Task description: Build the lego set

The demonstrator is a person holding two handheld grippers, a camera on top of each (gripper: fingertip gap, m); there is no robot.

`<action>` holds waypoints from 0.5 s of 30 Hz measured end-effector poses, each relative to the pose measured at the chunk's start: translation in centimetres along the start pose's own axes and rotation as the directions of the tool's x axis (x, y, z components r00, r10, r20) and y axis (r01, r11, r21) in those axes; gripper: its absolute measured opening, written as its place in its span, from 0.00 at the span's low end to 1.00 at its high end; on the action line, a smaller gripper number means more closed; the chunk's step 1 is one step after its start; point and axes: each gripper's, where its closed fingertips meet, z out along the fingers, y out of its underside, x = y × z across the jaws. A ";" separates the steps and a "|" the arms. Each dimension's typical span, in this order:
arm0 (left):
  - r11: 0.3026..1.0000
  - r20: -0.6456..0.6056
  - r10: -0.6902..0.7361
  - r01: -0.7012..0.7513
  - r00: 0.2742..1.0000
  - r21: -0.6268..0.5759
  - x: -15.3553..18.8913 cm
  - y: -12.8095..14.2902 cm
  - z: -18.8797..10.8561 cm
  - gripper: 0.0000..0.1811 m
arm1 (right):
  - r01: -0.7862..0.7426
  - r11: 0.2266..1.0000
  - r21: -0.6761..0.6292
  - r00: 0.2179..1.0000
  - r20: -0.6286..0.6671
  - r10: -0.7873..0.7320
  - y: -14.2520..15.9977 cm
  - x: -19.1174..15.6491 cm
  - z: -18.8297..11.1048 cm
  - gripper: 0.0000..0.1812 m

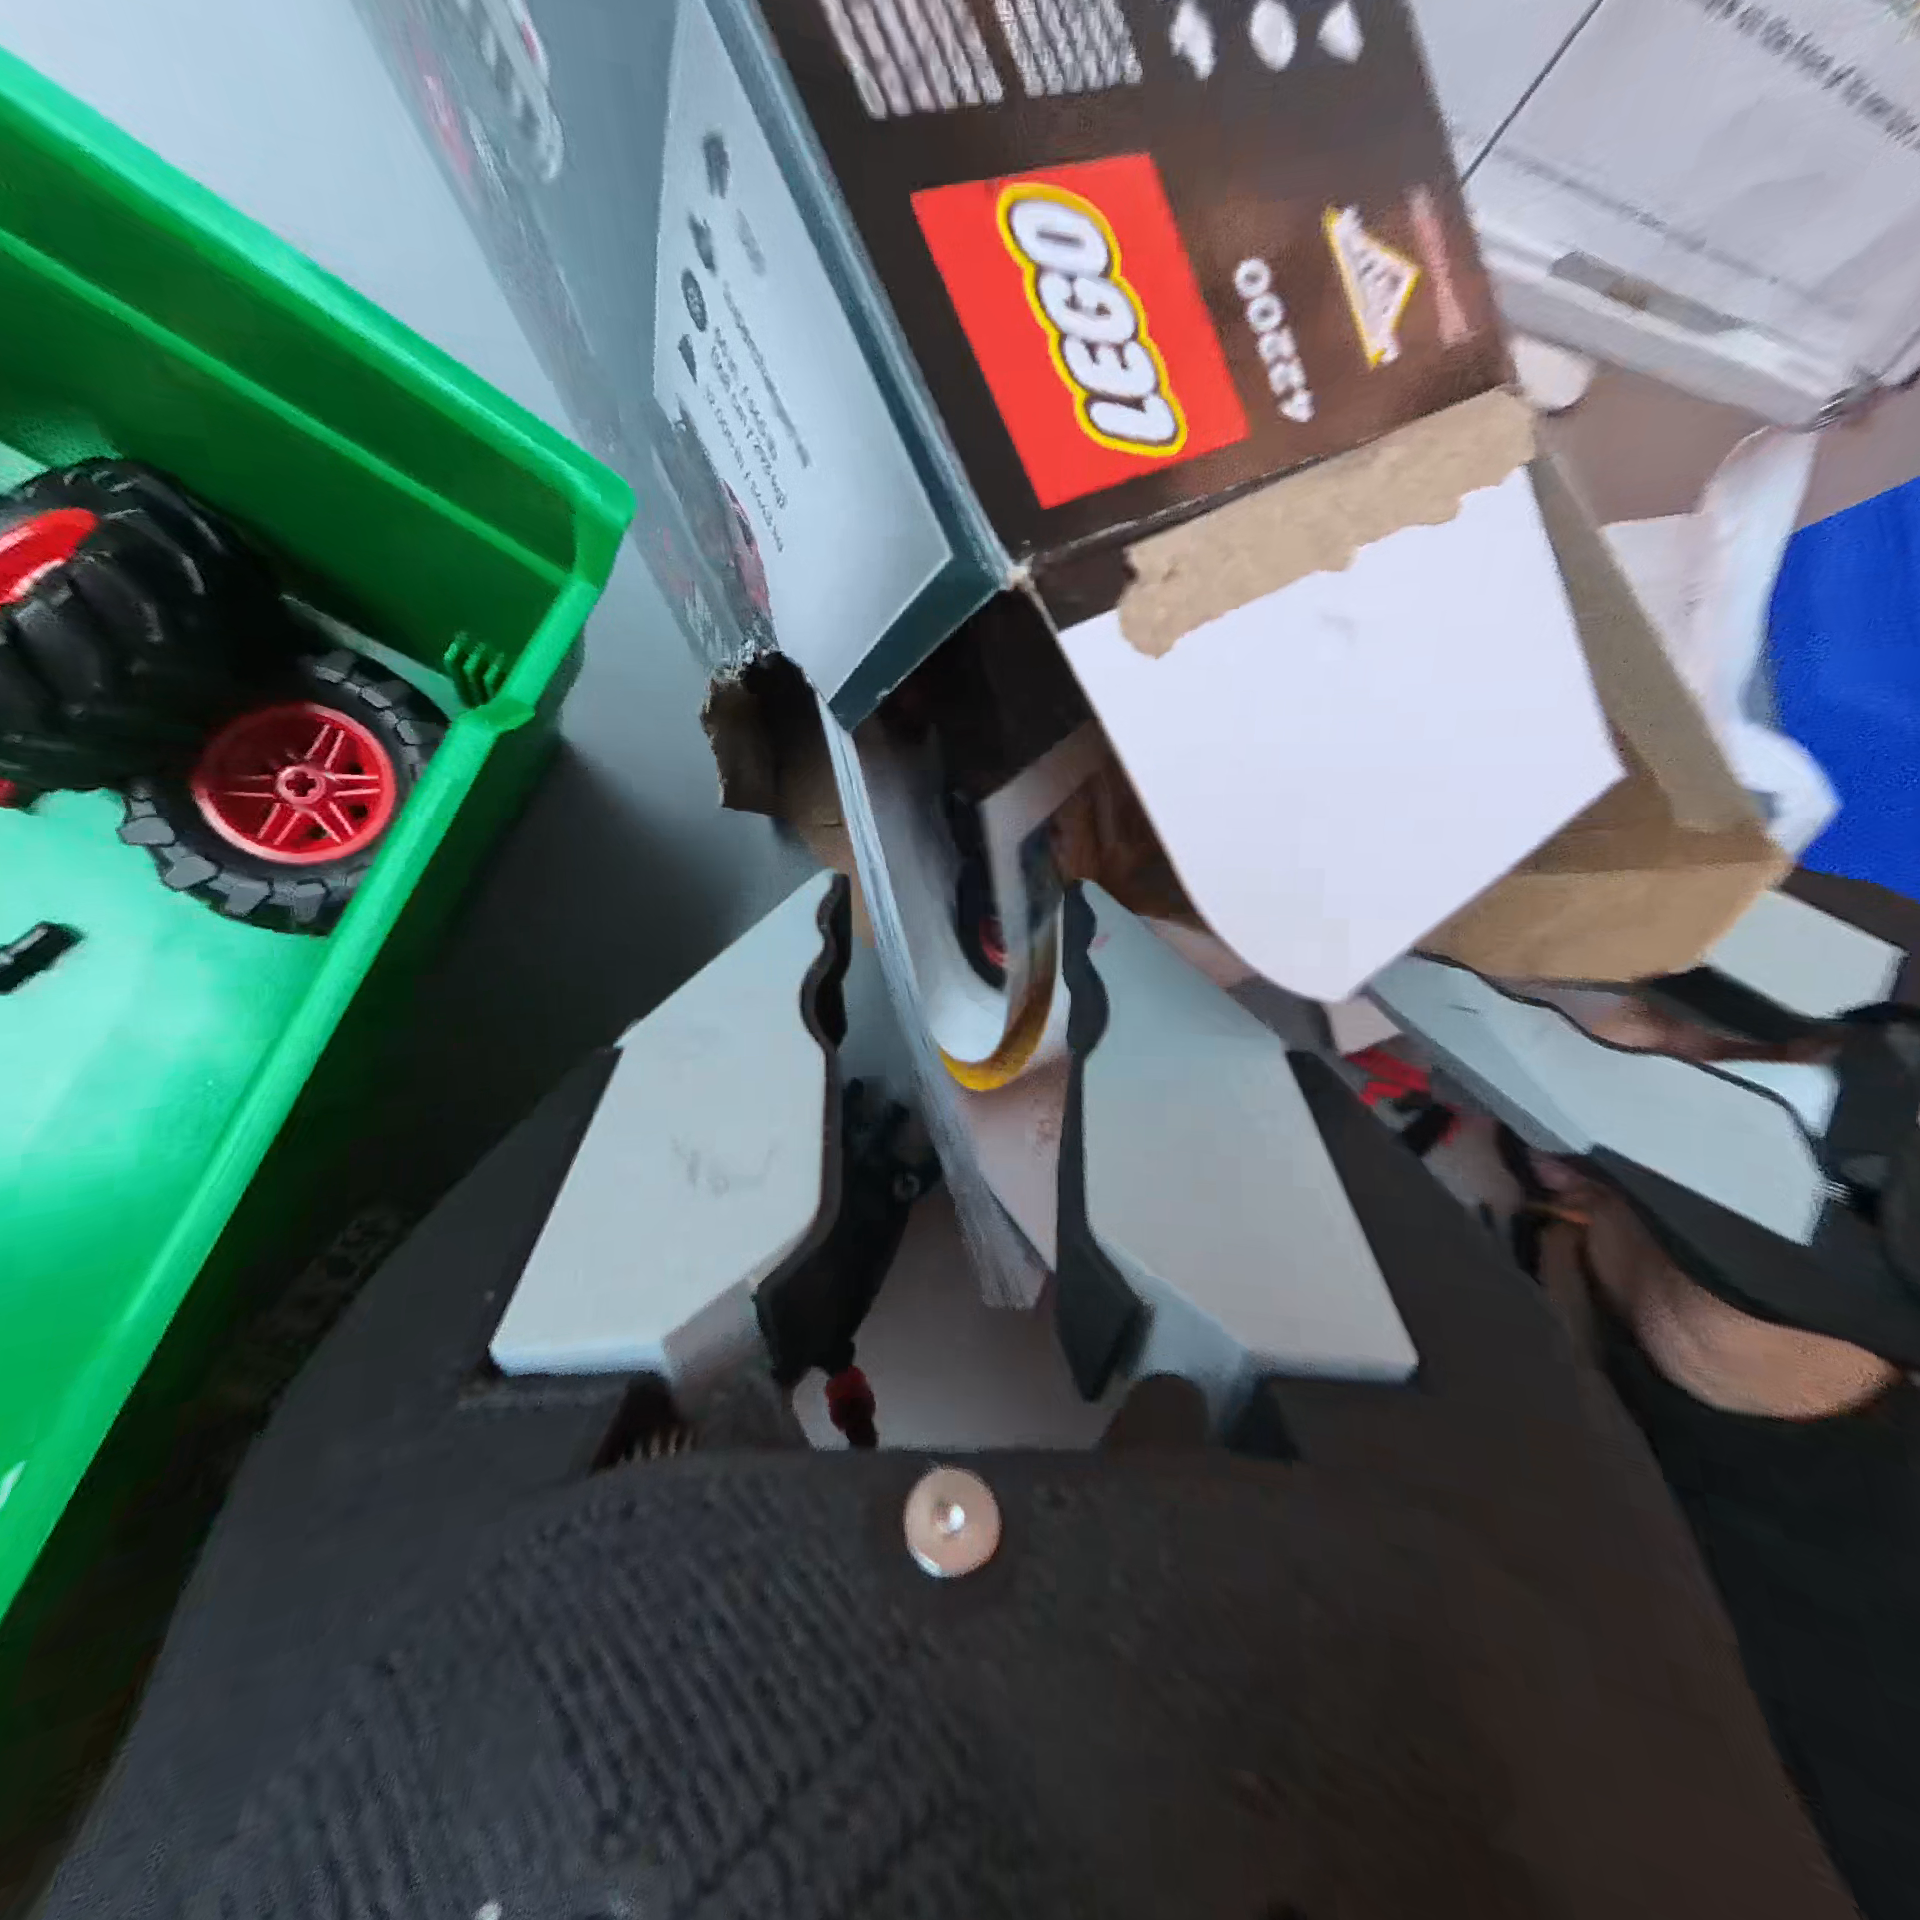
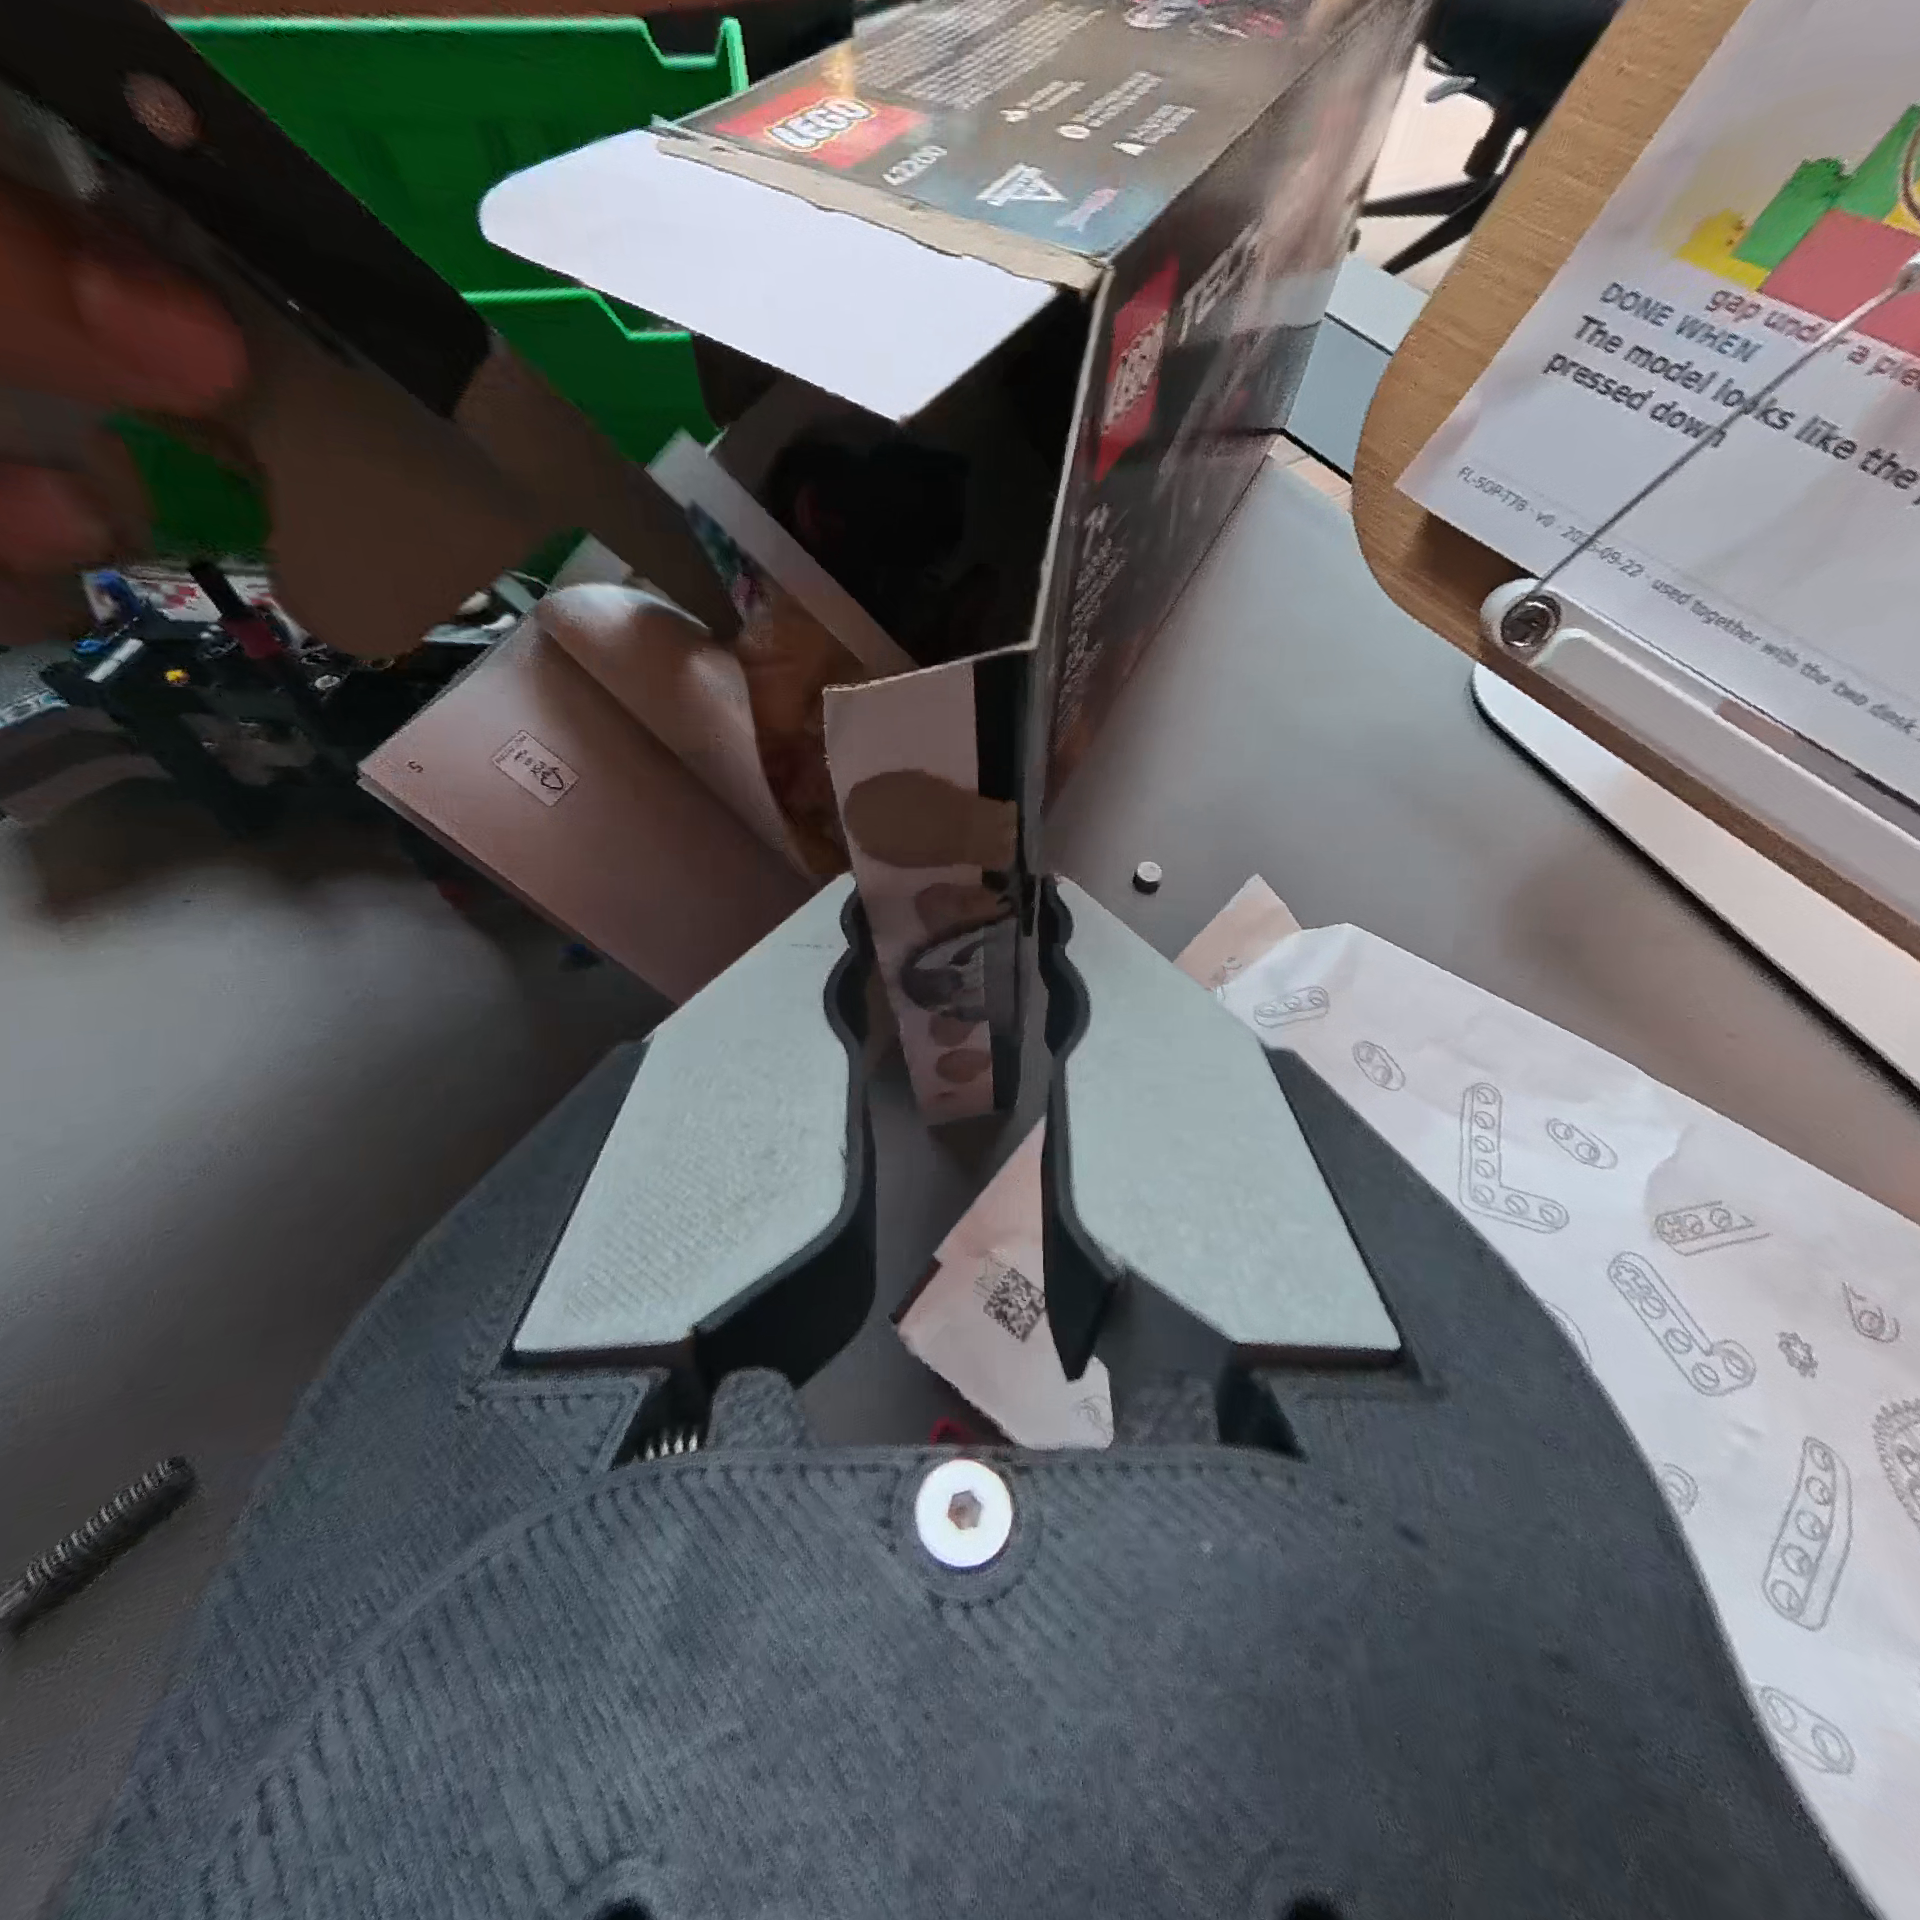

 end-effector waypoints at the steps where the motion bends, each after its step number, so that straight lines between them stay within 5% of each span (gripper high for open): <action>1: 1.000 -0.022 -0.013 0.014 1.000 0.027 0.1 -0.4 -0.6 0.22 | -0.011 1.000 0.008 1.000 0.007 0.011 0.1 0.1 -0.1 0.16; 7: 0.999 0.107 -0.033 0.028 0.994 0.041 -2.7 -0.9 -0.6 0.26 | -0.041 0.999 0.017 0.998 0.042 0.040 -0.1 0.1 -0.3 0.17; 10: 1.000 0.050 -0.008 0.008 0.999 0.006 -1.1 -0.5 0.4 0.06 | -0.029 0.999 0.019 0.999 0.032 0.028 -0.3 0.0 -0.5 0.16; 15: 0.997 -0.080 0.000 -0.007 0.997 -0.082 0.5 0.8 -0.2 0.01 | -0.038 0.999 0.015 0.999 0.025 0.037 -0.2 0.0 -0.4 0.15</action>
